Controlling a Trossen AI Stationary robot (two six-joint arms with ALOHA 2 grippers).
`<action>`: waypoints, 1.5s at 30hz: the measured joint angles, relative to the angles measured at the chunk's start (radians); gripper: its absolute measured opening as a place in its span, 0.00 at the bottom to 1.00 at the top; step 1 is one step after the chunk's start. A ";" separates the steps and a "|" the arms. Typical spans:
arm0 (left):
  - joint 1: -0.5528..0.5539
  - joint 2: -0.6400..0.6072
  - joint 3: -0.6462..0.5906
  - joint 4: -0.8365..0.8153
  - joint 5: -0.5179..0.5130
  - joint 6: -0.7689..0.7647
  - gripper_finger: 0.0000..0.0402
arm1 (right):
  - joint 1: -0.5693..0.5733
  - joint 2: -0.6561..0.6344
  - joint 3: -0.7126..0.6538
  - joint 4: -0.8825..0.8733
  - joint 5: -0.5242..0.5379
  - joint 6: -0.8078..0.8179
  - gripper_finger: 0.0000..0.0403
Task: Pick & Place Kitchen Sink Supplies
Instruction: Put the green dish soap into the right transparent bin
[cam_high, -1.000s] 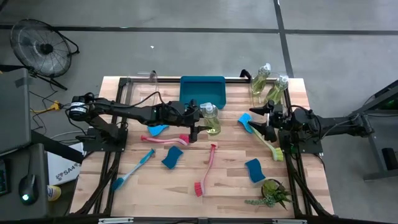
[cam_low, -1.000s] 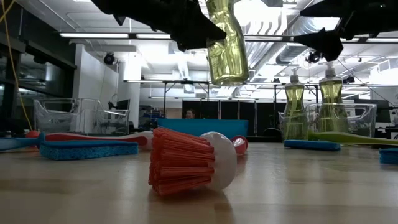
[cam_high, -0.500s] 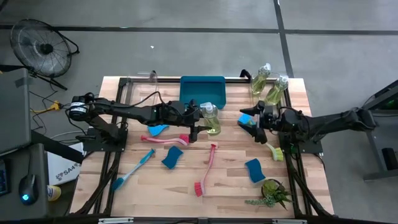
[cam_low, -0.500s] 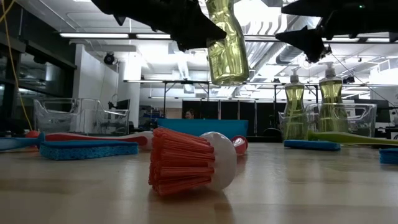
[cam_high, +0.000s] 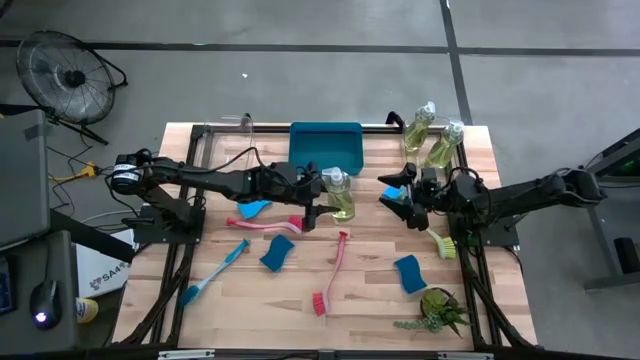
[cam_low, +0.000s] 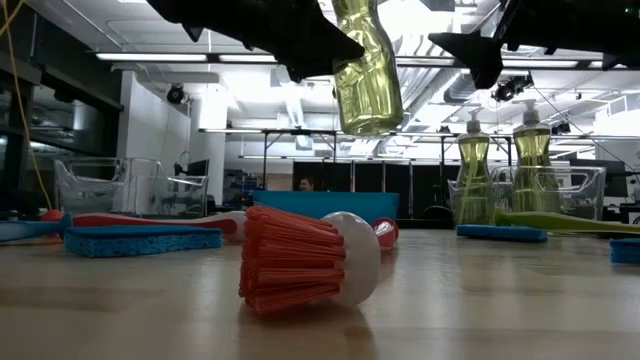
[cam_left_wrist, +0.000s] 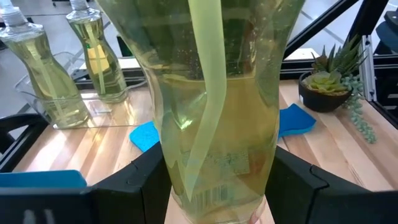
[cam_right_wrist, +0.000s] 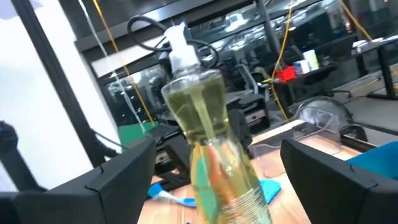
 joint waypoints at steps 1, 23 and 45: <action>0.000 0.000 0.000 0.000 0.002 0.000 0.50 | 0.000 0.004 0.000 0.002 -0.010 -0.005 0.84; 0.000 0.000 0.000 0.000 0.017 -0.003 0.50 | 0.002 0.117 0.247 -0.367 0.012 -0.163 0.84; 0.000 0.000 0.000 -0.003 0.016 0.005 0.50 | 0.000 0.437 0.645 -0.577 -0.055 -0.265 0.84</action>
